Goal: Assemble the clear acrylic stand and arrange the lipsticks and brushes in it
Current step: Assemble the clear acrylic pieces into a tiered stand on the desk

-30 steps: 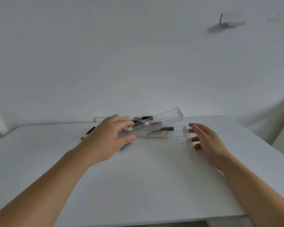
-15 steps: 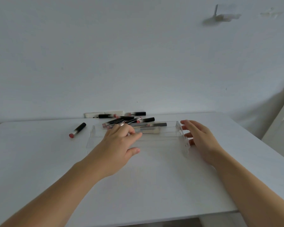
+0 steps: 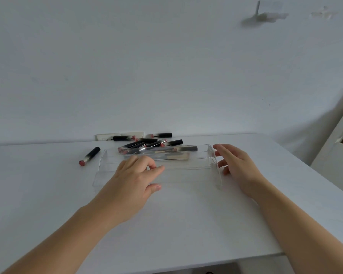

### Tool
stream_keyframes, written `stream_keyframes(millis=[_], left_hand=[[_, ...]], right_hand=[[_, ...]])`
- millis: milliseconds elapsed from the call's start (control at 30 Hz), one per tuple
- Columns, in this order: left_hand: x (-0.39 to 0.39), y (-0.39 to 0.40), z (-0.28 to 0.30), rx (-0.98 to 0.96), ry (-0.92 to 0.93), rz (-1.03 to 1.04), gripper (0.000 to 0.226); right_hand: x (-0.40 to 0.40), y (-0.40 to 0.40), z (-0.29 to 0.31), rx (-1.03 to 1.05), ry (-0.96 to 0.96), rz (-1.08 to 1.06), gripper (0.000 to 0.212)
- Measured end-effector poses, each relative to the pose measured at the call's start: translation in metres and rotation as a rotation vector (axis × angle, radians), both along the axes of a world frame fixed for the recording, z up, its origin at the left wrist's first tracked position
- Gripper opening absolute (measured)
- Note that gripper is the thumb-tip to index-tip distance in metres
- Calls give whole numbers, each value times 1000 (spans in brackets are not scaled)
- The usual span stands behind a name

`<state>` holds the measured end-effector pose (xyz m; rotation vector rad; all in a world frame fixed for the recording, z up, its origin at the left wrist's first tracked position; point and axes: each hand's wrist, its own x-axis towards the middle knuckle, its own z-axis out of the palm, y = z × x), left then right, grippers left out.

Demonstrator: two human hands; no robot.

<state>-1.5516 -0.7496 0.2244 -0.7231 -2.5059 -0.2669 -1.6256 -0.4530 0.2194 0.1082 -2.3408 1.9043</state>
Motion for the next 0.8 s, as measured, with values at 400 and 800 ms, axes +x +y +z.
stream_keyframes(millis=[400,800], left_hand=[[1,5,-4,-18,68,32,39],[-3,-19,2,129,118,115,42]], right_hand=[[2,1,-4,136,15,72,49],[6,6,0,302,8,144,60]])
